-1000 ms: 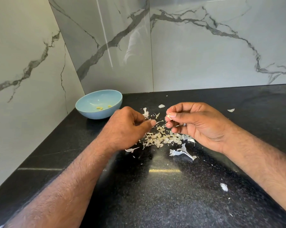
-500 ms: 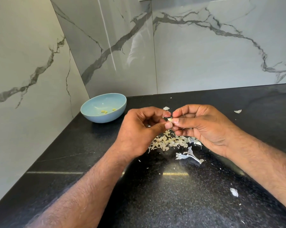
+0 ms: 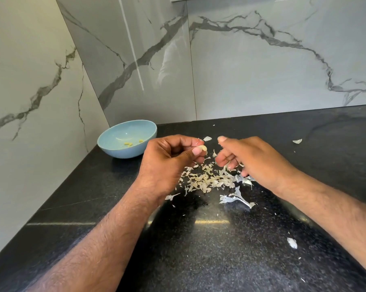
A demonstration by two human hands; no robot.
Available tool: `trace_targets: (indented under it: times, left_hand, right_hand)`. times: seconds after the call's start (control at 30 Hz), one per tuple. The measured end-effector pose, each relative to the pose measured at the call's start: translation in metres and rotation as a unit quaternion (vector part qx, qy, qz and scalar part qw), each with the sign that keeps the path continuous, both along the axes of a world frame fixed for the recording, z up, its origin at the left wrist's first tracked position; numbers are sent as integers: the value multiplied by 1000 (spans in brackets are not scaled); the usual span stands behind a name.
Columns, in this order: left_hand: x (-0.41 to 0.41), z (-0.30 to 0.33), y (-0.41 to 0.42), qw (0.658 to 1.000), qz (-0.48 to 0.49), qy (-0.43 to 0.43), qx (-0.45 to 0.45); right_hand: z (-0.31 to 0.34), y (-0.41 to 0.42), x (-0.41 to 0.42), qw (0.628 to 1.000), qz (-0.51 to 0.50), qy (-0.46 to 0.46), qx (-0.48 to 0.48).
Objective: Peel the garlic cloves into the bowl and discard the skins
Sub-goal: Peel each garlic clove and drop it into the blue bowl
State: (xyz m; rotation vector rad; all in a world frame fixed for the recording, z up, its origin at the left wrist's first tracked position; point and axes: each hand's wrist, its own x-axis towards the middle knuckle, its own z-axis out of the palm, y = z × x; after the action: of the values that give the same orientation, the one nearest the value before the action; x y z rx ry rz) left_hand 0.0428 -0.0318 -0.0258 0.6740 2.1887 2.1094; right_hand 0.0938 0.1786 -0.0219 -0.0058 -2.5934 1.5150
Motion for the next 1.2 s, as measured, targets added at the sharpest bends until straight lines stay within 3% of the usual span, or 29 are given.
trace_targets:
  times: [0.07, 0.17, 0.3, 0.47, 0.53, 0.67, 0.77, 0.87, 0.97, 1.07, 1.2]
  left_hand:
    - [1, 1, 0, 1000, -1, -2, 4]
    - [2, 0, 1, 1000, -5, -8, 8]
    - [4, -1, 3, 1000, -15, -22, 11]
    - [4, 0, 0, 999, -31, -27, -1]
    - [0, 3, -3, 999, -21, -35, -6]
    - [-8, 5, -7, 998, 23, -56, 0]
    - [-8, 3, -6, 997, 28, -51, -44]
    - [-7, 6, -12, 996, 41, -49, -63]
    - [-9, 12, -19, 995, 65, -30, -76]
    - [-10, 15, -24, 993, 68, -11, -100]
    - [-13, 15, -31, 989, 70, -1, -129]
  right_hand:
    - [-3, -1, 0, 995, -1, 87, 48]
    - [-6, -4, 0, 984, 29, 174, 21]
    - [-12, -8, -3, 978, 49, 200, -43]
    - [-10, -5, -3, 975, 30, 221, -3]
    - [-8, -6, -4, 981, 39, 186, -42]
    - [-6, -9, -3, 969, 39, 31, -243]
    - [-6, -10, 0, 961, 7, -49, -273]
    - [-4, -8, 2, 985, -8, -11, -173]
    - [0, -5, 5, 998, 3, 66, 21]
    - [0, -14, 13, 979, 74, 107, 159]
    - [3, -39, 26, 947, 187, 137, 224]
